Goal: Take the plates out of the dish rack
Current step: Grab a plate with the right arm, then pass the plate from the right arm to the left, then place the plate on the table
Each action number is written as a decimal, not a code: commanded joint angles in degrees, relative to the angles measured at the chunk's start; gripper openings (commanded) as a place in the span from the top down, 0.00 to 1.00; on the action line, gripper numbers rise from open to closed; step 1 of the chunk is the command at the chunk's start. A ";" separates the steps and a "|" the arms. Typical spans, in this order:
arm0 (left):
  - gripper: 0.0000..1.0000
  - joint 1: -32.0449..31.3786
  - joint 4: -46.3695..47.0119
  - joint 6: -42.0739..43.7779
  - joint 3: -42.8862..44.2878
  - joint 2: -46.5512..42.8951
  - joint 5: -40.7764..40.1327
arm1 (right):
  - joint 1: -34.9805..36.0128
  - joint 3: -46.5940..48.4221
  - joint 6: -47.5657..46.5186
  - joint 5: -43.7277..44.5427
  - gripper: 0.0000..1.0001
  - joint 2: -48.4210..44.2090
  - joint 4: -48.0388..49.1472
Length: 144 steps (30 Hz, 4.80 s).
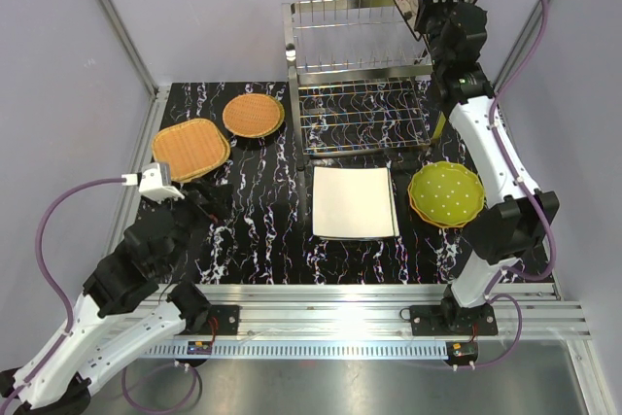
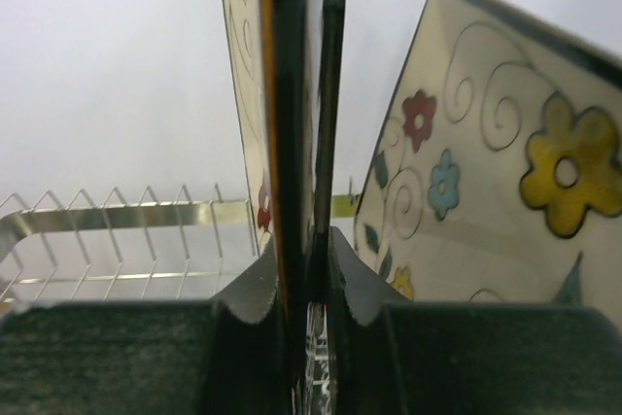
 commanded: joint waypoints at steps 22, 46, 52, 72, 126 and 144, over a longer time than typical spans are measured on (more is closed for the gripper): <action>0.01 0.04 18.53 6.40 -3.96 -6.10 18.41 | -3.39 15.95 35.40 -33.74 1.00 -11.38 -14.56; 0.01 0.13 28.29 4.99 0.61 2.50 35.28 | -3.39 -14.36 40.41 -59.51 1.00 -31.42 -8.50; 0.01 0.31 31.63 2.97 0.26 4.27 38.89 | -3.39 -22.62 41.82 -65.58 1.00 -35.29 -5.16; 0.09 20.52 65.82 -25.86 -8.71 17.53 72.47 | -2.51 -40.04 37.78 -79.91 1.00 -41.10 -3.40; 1.00 21.23 60.81 -23.57 -16.52 29.23 79.24 | 0.22 -45.67 8.07 -48.71 0.00 -37.14 -27.39; 1.00 20.00 73.47 -24.98 -13.98 48.03 75.99 | -1.63 -48.04 10.97 -50.03 0.00 -38.55 -24.84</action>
